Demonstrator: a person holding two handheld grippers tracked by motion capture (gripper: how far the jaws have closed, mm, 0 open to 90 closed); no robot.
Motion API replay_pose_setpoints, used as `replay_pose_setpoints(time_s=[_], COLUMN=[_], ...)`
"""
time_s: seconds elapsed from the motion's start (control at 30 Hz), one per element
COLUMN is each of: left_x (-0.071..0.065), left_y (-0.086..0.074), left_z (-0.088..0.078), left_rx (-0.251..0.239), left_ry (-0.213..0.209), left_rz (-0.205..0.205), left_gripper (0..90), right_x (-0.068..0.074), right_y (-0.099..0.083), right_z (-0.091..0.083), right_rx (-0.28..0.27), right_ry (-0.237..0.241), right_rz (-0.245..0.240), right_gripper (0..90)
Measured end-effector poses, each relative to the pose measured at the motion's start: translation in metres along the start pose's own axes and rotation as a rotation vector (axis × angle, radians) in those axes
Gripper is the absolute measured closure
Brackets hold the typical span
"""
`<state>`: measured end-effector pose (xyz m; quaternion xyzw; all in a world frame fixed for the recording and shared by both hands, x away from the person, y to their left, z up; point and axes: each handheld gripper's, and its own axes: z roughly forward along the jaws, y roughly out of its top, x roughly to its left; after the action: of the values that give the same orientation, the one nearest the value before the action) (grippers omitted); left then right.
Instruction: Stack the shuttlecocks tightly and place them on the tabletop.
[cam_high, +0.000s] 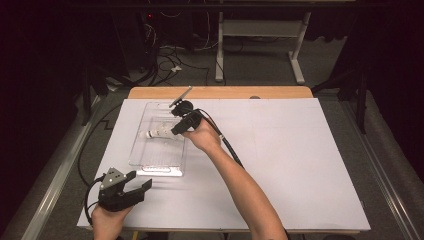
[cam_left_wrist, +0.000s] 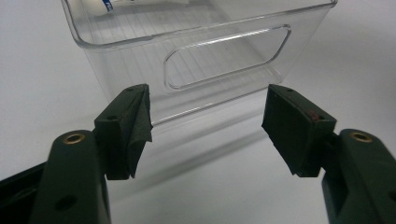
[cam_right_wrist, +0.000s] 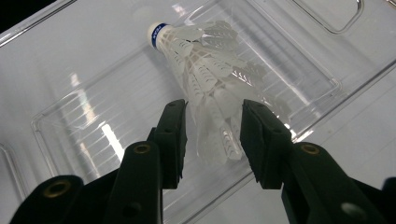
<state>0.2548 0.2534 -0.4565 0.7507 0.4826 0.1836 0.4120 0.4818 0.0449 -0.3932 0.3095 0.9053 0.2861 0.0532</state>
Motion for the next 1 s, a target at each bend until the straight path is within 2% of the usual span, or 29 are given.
replay_pose_setpoints(time_s=[0.57,0.63,0.67,1.0], left_x=[0.000,0.000,0.000,0.000], left_y=[0.000,0.000,0.000,0.000], left_z=[0.000,0.000,0.000,0.000], left_rx=[0.001,0.002,0.003,0.004], left_ry=[0.001,0.002,0.002,0.004], left_rz=[-0.001,0.000,0.000,0.001], left_gripper=[33.2,33.2,33.2,33.2], right_x=[-0.004,-0.004,-0.004,-0.009], right_y=[-0.007,-0.009,-0.009,-0.016], right_z=[-0.014,-0.015,-0.016,-0.023], right_rx=[-0.049,-0.056,-0.056,-0.074], right_ry=[0.019,0.015,0.017,0.014], right_rz=[0.011,0.001,0.016,0.031], right_gripper=[61.4,61.3,61.3,59.6])
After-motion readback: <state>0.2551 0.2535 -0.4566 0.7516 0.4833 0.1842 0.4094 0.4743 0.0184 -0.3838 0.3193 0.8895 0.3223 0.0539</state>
